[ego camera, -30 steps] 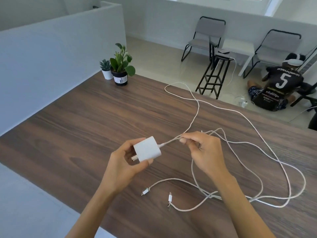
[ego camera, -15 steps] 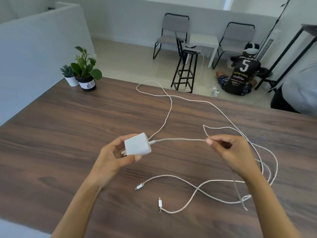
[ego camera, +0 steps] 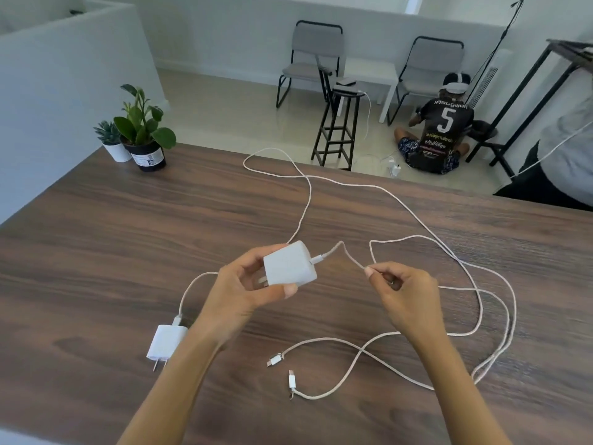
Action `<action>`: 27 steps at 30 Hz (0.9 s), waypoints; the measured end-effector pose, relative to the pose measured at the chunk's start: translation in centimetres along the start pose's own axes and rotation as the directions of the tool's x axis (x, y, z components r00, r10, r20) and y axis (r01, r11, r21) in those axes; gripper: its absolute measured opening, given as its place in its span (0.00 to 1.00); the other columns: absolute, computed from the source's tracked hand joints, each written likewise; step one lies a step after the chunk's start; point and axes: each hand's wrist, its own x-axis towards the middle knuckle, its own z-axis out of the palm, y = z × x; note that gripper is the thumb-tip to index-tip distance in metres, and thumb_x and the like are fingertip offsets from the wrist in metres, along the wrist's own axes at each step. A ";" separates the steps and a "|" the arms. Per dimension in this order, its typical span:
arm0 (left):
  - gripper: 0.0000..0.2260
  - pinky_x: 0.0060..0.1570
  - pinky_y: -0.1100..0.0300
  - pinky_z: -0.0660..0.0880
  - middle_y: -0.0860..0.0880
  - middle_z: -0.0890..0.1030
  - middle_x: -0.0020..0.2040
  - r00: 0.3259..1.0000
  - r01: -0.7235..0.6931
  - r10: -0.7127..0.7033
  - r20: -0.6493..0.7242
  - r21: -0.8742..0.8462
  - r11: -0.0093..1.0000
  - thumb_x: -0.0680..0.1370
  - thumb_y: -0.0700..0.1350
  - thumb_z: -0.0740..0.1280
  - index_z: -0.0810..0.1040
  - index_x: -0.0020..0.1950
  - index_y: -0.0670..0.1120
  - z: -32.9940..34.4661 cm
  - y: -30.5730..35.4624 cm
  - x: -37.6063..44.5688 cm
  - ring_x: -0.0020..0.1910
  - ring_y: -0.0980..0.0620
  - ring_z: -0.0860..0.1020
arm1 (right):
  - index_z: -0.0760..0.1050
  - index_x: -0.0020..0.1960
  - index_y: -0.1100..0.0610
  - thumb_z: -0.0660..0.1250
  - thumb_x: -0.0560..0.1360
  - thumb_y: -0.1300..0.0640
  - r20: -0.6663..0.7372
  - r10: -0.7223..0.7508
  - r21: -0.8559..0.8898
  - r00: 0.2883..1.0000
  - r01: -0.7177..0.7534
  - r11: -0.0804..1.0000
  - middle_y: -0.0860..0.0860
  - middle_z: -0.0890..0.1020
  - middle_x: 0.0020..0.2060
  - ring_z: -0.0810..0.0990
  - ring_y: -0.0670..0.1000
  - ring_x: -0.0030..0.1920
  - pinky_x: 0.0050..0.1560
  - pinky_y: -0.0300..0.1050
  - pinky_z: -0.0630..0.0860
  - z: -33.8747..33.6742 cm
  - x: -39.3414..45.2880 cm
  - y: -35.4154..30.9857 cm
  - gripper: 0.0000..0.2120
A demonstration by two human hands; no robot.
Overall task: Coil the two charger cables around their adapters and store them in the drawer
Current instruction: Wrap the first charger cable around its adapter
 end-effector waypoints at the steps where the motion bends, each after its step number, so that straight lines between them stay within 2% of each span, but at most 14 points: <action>1: 0.27 0.49 0.60 0.77 0.51 0.83 0.54 1.000 0.005 -0.006 -0.028 -0.020 1.000 0.57 0.44 0.78 0.80 0.56 0.49 0.4 -0.3 0.0 0.51 0.55 0.80 | 0.79 0.35 0.46 0.71 0.72 0.57 0.002 -0.007 -0.025 1.000 0.007 1.000 0.49 0.82 0.28 0.77 0.45 0.35 0.35 0.30 0.68 0.1 -0.2 0.1 0.09; 3: 0.27 0.54 0.56 0.76 0.50 0.83 0.54 0.994 0.012 -0.021 -0.107 -0.085 0.996 0.57 0.45 0.78 0.81 0.56 0.50 0.8 -0.9 0.2 0.54 0.54 0.80 | 0.82 0.36 0.49 0.72 0.71 0.57 0.027 -0.012 -0.089 1.000 0.015 0.996 0.47 0.81 0.27 0.77 0.46 0.37 0.34 0.29 0.67 0.4 -0.7 0.4 0.07; 5: 0.25 0.54 0.55 0.75 0.50 0.83 0.53 0.979 0.005 -0.028 -0.203 -0.115 0.993 0.58 0.44 0.78 0.81 0.54 0.52 1.1 -1.1 0.8 0.56 0.51 0.80 | 0.83 0.38 0.49 0.72 0.71 0.56 0.088 -0.016 -0.140 0.996 0.029 0.990 0.44 0.81 0.29 0.77 0.44 0.36 0.35 0.28 0.68 0.8 -1.4 0.6 0.04; 7: 0.22 0.54 0.56 0.76 0.49 0.83 0.53 0.957 -0.012 -0.025 -0.291 -0.126 0.992 0.63 0.38 0.78 0.81 0.54 0.51 0.9 -1.1 1.4 0.56 0.50 0.80 | 0.83 0.41 0.48 0.71 0.72 0.56 0.134 -0.017 -0.085 0.991 0.029 0.996 0.41 0.83 0.34 0.79 0.42 0.37 0.40 0.32 0.73 1.1 -2.0 0.7 0.04; 9: 0.19 0.56 0.55 0.77 0.47 0.82 0.53 0.935 -0.029 -0.029 -0.353 -0.160 0.987 0.68 0.32 0.73 0.79 0.55 0.48 0.6 -0.9 2.1 0.57 0.47 0.79 | 0.84 0.45 0.47 0.71 0.72 0.58 0.131 -0.032 0.010 0.991 0.031 0.999 0.40 0.84 0.36 0.80 0.40 0.38 0.41 0.32 0.73 1.0 -2.4 0.7 0.07; 11: 0.17 0.55 0.55 0.78 0.47 0.83 0.51 0.920 -0.048 -0.030 -0.391 -0.188 0.981 0.70 0.31 0.71 0.78 0.56 0.46 0.3 -0.7 2.5 0.56 0.46 0.80 | 0.83 0.47 0.45 0.70 0.73 0.60 0.117 -0.038 0.054 0.992 0.032 0.998 0.42 0.84 0.35 0.79 0.43 0.37 0.40 0.32 0.72 0.8 -2.6 0.8 0.10; 13: 0.17 0.50 0.60 0.80 0.48 0.83 0.50 0.908 -0.051 -0.039 -0.417 -0.203 0.978 0.70 0.32 0.71 0.78 0.56 0.45 -0.1 -0.6 2.6 0.54 0.47 0.80 | 0.83 0.45 0.42 0.71 0.73 0.59 0.134 -0.006 0.089 0.991 -0.006 0.996 0.43 0.84 0.35 0.79 0.45 0.38 0.41 0.33 0.73 0.4 -2.7 1.0 0.11; 15: 0.19 0.50 0.61 0.79 0.46 0.82 0.53 0.905 -0.038 -0.044 -0.423 -0.182 0.983 0.69 0.34 0.73 0.77 0.58 0.45 -0.6 -0.8 2.4 0.56 0.47 0.80 | 0.82 0.42 0.40 0.71 0.72 0.58 0.139 0.054 0.149 0.989 -0.075 0.986 0.41 0.84 0.36 0.80 0.43 0.39 0.42 0.31 0.73 0.1 -2.7 1.3 0.12; 17: 0.23 0.54 0.57 0.78 0.46 0.81 0.56 0.916 -0.018 -0.034 -0.400 -0.126 0.992 0.65 0.37 0.76 0.78 0.58 0.48 -0.9 -0.9 2.1 0.57 0.48 0.79 | 0.83 0.42 0.41 0.71 0.72 0.58 0.076 0.097 0.158 0.992 -0.108 0.982 0.45 0.84 0.35 0.81 0.46 0.39 0.42 0.36 0.75 0.0 -2.7 1.5 0.11; 19: 0.23 0.54 0.56 0.77 0.46 0.81 0.56 0.930 -0.001 -0.020 -0.367 -0.059 0.998 0.64 0.38 0.77 0.79 0.57 0.50 -0.7 -1.0 1.9 0.57 0.50 0.79 | 0.83 0.41 0.41 0.72 0.72 0.56 0.018 0.079 0.020 0.997 -0.080 0.997 0.48 0.82 0.33 0.80 0.48 0.37 0.41 0.44 0.76 0.0 -2.5 1.7 0.08; 20: 0.23 0.52 0.59 0.77 0.46 0.81 0.56 0.935 -0.003 -0.009 -0.355 -0.033 0.999 0.65 0.36 0.77 0.79 0.56 0.51 -0.5 -1.0 1.7 0.56 0.51 0.80 | 0.83 0.41 0.42 0.72 0.71 0.55 0.028 0.049 -0.087 0.998 -0.046 0.995 0.48 0.81 0.32 0.80 0.48 0.36 0.40 0.45 0.76 0.1 -2.4 1.6 0.07; 23: 0.22 0.44 0.68 0.76 0.48 0.82 0.55 0.945 -0.024 0.026 -0.326 0.009 1.000 0.67 0.33 0.75 0.78 0.57 0.49 0.4 -1.0 1.6 0.51 0.59 0.80 | 0.82 0.39 0.43 0.72 0.71 0.52 0.179 -0.014 -0.259 0.984 0.061 0.964 0.46 0.77 0.31 0.77 0.47 0.36 0.39 0.46 0.74 0.5 -2.2 0.8 0.04; 25: 0.23 0.45 0.68 0.76 0.49 0.82 0.55 0.958 -0.021 0.033 -0.286 0.045 0.999 0.67 0.33 0.75 0.77 0.59 0.47 0.5 -1.1 1.6 0.50 0.62 0.80 | 0.82 0.38 0.42 0.72 0.71 0.52 0.268 -0.010 -0.224 0.963 0.073 0.972 0.47 0.78 0.32 0.76 0.45 0.35 0.40 0.45 0.73 0.6 -2.0 0.2 0.06; 27: 0.24 0.50 0.63 0.78 0.50 0.82 0.55 0.975 0.011 0.011 -0.222 0.098 0.995 0.66 0.33 0.75 0.77 0.60 0.48 0.5 -1.3 1.5 0.52 0.60 0.80 | 0.80 0.34 0.40 0.73 0.70 0.55 0.310 -0.012 -0.089 0.951 0.042 0.995 0.48 0.77 0.31 0.73 0.44 0.32 0.38 0.42 0.70 0.4 -1.8 -0.4 0.11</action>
